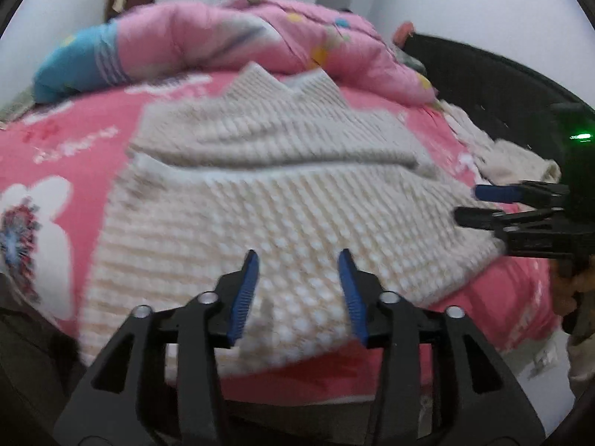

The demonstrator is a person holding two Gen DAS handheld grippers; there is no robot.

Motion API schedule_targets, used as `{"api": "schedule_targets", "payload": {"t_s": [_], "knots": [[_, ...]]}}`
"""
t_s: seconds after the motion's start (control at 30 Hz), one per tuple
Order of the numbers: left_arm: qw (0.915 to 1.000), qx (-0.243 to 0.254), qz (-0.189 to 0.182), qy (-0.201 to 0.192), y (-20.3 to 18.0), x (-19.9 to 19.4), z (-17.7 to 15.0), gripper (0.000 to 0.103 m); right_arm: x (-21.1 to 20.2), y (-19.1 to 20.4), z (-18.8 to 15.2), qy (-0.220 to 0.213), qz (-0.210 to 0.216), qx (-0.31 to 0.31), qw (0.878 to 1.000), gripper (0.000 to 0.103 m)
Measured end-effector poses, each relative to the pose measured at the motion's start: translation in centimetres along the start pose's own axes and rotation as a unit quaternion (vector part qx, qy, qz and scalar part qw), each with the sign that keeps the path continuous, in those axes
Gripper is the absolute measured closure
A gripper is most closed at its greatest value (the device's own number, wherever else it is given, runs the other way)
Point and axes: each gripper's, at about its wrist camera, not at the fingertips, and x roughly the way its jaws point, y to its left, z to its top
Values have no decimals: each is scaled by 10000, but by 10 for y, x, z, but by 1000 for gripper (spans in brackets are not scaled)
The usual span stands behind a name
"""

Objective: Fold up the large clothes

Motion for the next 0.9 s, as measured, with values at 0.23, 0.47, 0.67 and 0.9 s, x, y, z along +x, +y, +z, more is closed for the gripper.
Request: {"api": "schedule_targets", "payload": {"t_s": [0.23, 0.47, 0.67, 0.9], "knots": [[9932, -586, 735, 682, 49, 38, -5, 51, 70, 37, -19, 629, 326, -188, 9973, 35], [9938, -478, 785, 620, 41, 38, -6, 42, 17, 33, 16, 72, 687, -20, 9976, 36], [9936, -472, 776, 667, 38, 41, -7, 37, 63, 65, 2, 552, 686, -437, 9952, 19], [9964, -529, 501, 440, 39, 26, 2, 37, 58, 45, 11, 667, 1029, 129, 9924, 16]]}}
